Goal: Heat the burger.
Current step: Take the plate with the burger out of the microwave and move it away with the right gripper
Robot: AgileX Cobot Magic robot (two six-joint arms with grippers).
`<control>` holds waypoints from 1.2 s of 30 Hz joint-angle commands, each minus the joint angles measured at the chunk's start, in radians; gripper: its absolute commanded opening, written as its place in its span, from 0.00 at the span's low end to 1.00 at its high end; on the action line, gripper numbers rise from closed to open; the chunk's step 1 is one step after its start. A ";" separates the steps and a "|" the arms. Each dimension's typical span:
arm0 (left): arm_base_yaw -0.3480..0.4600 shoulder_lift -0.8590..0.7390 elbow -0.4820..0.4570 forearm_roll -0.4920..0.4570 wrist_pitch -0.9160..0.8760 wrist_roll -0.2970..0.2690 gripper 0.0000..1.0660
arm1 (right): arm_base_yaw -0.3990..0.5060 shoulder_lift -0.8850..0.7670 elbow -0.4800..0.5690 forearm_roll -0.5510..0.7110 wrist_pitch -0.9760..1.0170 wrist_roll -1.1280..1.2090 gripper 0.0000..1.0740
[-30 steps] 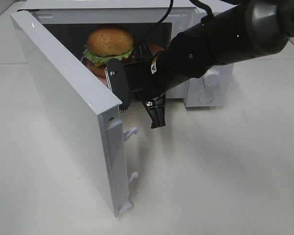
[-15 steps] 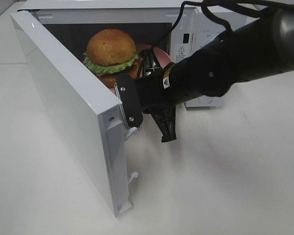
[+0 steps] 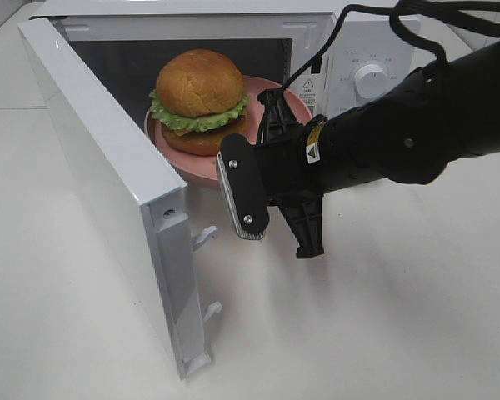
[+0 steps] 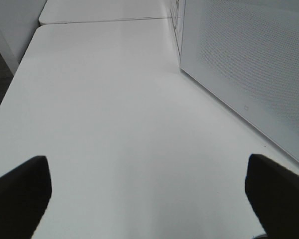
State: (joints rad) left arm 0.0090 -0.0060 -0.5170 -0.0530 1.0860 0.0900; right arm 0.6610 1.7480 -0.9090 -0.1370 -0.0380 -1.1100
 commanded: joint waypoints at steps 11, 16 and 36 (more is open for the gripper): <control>0.002 -0.014 -0.001 -0.002 -0.014 -0.001 0.92 | -0.015 -0.170 0.158 0.069 -0.114 0.027 0.00; 0.002 -0.014 -0.001 -0.002 -0.014 -0.001 0.92 | -0.015 -0.224 0.216 0.112 -0.113 0.027 0.00; 0.002 -0.014 -0.001 -0.002 -0.014 -0.001 0.92 | -0.015 -0.500 0.436 0.137 -0.058 0.029 0.00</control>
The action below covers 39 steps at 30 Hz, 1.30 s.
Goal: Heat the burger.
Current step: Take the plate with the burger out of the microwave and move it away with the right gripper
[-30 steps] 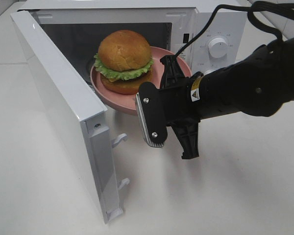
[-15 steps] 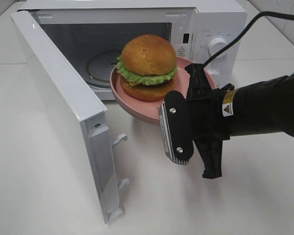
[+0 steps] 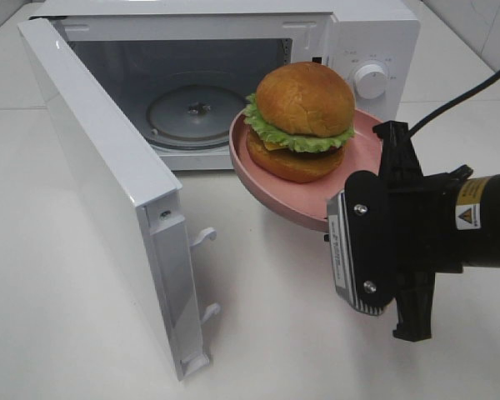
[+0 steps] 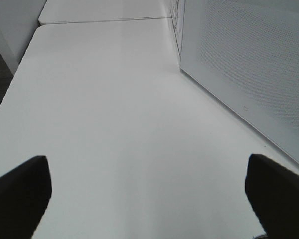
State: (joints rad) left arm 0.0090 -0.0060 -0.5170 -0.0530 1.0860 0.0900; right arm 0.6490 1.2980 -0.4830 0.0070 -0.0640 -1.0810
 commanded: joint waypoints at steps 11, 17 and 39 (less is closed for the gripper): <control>0.002 -0.014 -0.001 -0.002 -0.014 -0.001 0.92 | -0.003 -0.215 0.057 -0.017 0.115 0.032 0.00; 0.002 -0.014 -0.001 -0.002 -0.014 -0.001 0.92 | -0.003 -0.335 0.057 -0.120 0.261 0.148 0.00; 0.002 -0.014 -0.001 -0.002 -0.014 -0.001 0.92 | -0.003 -0.553 0.056 -0.559 0.731 0.731 0.00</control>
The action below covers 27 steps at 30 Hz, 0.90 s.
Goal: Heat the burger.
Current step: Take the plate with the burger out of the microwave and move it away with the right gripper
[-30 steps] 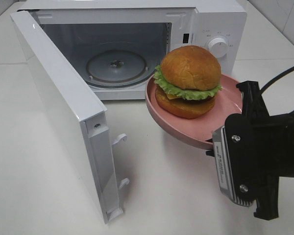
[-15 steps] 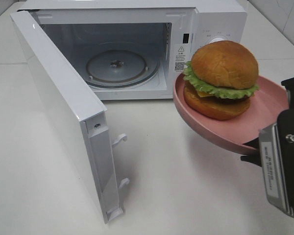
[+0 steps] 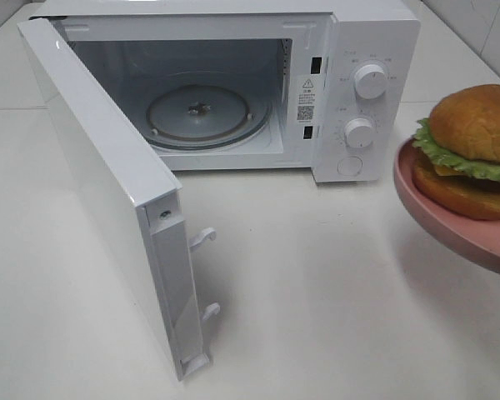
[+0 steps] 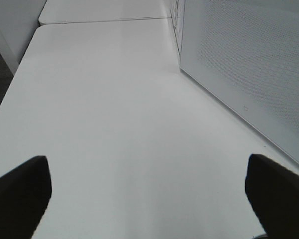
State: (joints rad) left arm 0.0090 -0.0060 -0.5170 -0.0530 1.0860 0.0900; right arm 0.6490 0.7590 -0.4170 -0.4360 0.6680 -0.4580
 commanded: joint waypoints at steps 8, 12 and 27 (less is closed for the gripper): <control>0.002 -0.014 -0.001 -0.002 -0.014 -0.001 0.92 | -0.003 -0.014 -0.010 -0.214 0.058 0.323 0.00; 0.002 -0.014 -0.001 -0.002 -0.014 -0.001 0.92 | -0.003 -0.014 -0.010 -0.248 0.126 0.410 0.00; 0.002 -0.014 -0.001 -0.002 -0.014 -0.001 0.92 | -0.003 -0.011 -0.012 -0.327 0.268 0.664 0.00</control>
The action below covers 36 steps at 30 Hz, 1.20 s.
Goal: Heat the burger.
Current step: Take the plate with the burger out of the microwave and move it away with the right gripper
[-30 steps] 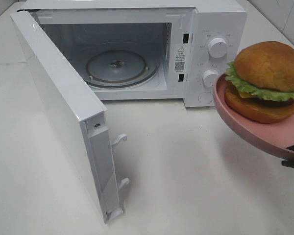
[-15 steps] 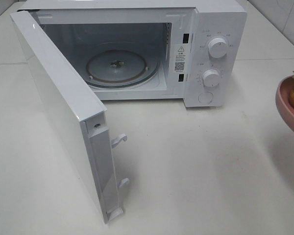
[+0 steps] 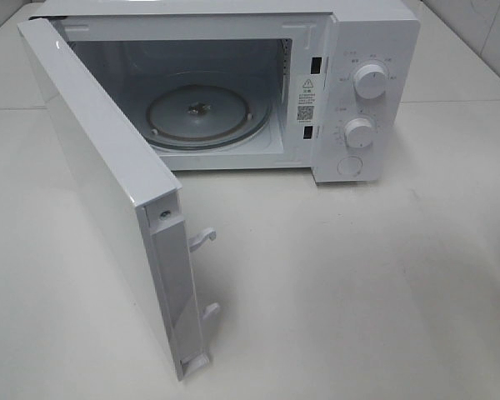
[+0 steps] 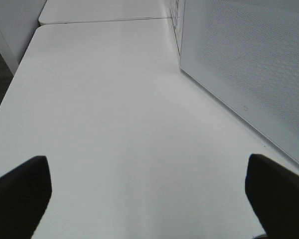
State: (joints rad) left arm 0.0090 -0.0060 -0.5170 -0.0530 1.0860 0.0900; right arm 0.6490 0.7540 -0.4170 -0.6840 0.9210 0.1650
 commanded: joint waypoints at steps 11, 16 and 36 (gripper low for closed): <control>0.002 -0.014 -0.001 -0.002 -0.014 -0.001 0.92 | -0.003 0.097 -0.060 -0.088 0.083 0.222 0.00; 0.002 -0.014 -0.001 -0.002 -0.014 -0.001 0.92 | -0.003 0.163 -0.112 -0.116 0.119 0.316 0.00; 0.002 -0.014 -0.001 -0.002 -0.014 -0.001 0.92 | -0.004 0.531 -0.244 -0.122 0.249 0.560 0.00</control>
State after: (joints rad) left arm 0.0090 -0.0060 -0.5170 -0.0530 1.0860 0.0900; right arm 0.6490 1.2800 -0.6520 -0.7430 1.1250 0.7120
